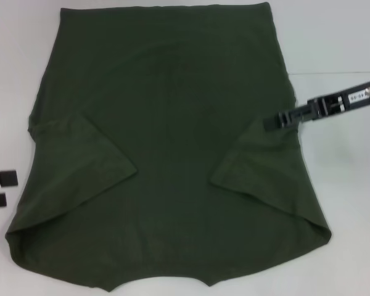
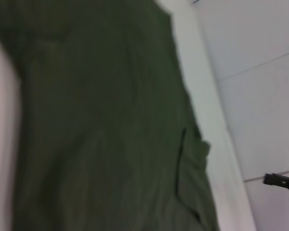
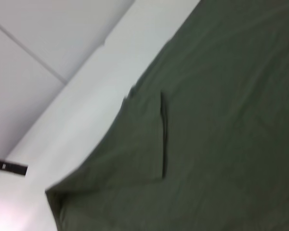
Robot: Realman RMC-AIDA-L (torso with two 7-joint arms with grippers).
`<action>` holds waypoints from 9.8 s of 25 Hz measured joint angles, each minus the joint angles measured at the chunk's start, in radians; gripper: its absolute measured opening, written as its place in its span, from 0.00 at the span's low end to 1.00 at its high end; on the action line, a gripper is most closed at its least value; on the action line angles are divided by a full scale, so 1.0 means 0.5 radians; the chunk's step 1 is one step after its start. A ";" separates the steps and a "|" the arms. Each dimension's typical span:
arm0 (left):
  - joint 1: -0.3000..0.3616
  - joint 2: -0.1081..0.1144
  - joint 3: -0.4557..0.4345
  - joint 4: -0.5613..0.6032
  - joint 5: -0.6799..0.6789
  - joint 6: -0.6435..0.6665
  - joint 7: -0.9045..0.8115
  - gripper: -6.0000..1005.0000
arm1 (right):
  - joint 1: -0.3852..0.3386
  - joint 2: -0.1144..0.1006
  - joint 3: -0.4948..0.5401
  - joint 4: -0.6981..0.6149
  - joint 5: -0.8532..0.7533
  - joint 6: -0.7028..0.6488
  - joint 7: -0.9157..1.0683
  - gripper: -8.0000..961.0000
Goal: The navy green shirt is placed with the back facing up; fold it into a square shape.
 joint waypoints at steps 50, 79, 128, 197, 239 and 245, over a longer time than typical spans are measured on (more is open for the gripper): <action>-0.175 -0.078 0.280 -0.124 0.463 -0.610 -0.257 0.79 | 0.004 0.060 -0.099 0.016 -0.077 0.006 -0.031 0.94; -0.212 -0.063 0.332 -0.127 0.540 -0.662 -0.307 0.08 | 0.004 0.057 -0.088 0.044 -0.067 0.040 -0.018 0.94; -0.258 -0.068 0.332 -0.133 0.540 -0.653 -0.281 0.01 | -0.274 -0.046 -0.101 0.298 -0.366 0.037 0.545 0.93; -0.310 -0.050 0.322 -0.133 0.525 -0.651 -0.265 0.01 | -0.175 0.112 -0.108 0.329 -0.356 0.195 0.456 0.89; -0.303 -0.050 0.311 -0.127 0.520 -0.604 -0.249 0.01 | -0.163 0.103 -0.136 0.295 -0.353 0.200 0.345 0.06; -0.297 -0.017 0.213 -0.117 0.511 -0.438 -0.176 0.01 | -0.193 0.065 -0.054 0.201 -0.346 0.099 0.242 0.06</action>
